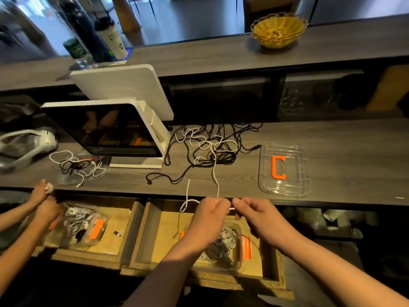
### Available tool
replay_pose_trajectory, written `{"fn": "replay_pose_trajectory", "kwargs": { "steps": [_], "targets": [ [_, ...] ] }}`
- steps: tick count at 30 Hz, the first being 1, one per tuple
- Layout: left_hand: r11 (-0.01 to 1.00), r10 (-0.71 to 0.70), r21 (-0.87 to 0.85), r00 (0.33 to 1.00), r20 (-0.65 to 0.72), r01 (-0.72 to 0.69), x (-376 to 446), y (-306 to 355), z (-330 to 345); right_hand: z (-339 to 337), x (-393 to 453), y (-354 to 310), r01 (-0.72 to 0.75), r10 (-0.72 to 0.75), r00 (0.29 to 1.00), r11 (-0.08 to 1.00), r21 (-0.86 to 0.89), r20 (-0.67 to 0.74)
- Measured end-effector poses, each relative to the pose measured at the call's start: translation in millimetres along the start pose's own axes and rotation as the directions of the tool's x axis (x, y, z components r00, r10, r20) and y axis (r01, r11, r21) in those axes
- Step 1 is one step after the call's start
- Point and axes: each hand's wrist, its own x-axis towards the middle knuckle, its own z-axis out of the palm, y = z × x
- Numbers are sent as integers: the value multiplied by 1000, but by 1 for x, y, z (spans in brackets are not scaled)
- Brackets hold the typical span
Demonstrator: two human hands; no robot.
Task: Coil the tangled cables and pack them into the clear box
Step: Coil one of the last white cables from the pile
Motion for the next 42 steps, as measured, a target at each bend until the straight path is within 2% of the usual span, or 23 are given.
{"fn": "replay_pose_trajectory", "kwargs": {
  "steps": [6, 9, 11, 14, 16, 19, 22, 25, 29, 32, 35, 37, 40, 42],
  "targets": [
    [987, 0, -157, 962, -273, -44, -6, -16, -17, -8, -3, 24, -33, 32, 996, 999, -6, -89],
    [960, -121, -280, 890, -440, -7, -4, -17, -22, -12, -3, 32, -108, 117, 986, 991, 78, -117],
    [943, -188, -333, 858, -477, 22, -1, -17, -25, -16, -1, 33, -136, 148, 981, 985, 104, -122],
    [939, -203, -344, 840, -503, 20, 1, -16, -27, -22, 4, 37, -182, 190, 967, 981, 61, -169],
    [959, -155, -284, 862, -483, 13, -1, -14, -24, -24, 4, 42, -216, 208, 957, 976, -17, -201],
    [980, -96, -197, 942, -322, 32, -5, -6, -15, -23, 0, 40, -214, 200, 964, 975, -65, -173],
    [998, -49, -40, 987, -150, 43, -6, 0, -3, -13, -3, 22, -108, 107, 994, 992, 64, 6],
    [999, -46, 14, 995, -92, 48, -7, 3, 8, -2, -6, 9, -80, 52, 990, 974, 211, 134],
    [986, -80, -156, 985, -156, 56, -8, 0, 6, 0, -10, 7, 13, -22, 998, 987, 162, 56],
    [950, -55, -313, 980, -192, -8, -11, -2, -3, -6, -14, 10, 9, -3, 1000, 972, 234, -25],
    [893, -88, -450, 970, -228, -25, -11, -3, -8, -12, -16, 18, 1, 10, 998, 985, 173, -58],
    [805, -136, -593, 968, -212, -16, -10, -2, -7, -12, -16, 22, -12, 16, 999, 995, 98, -46],
    [576, -191, -817, 974, -120, 12, -10, -2, -4, -10, -17, 24, -26, 26, 1000, 1000, 17, -5],
    [474, -197, -879, 979, -50, 50, -10, 0, -2, -11, -22, 26, -41, 42, 999, 999, -27, 22]
  ]
}}
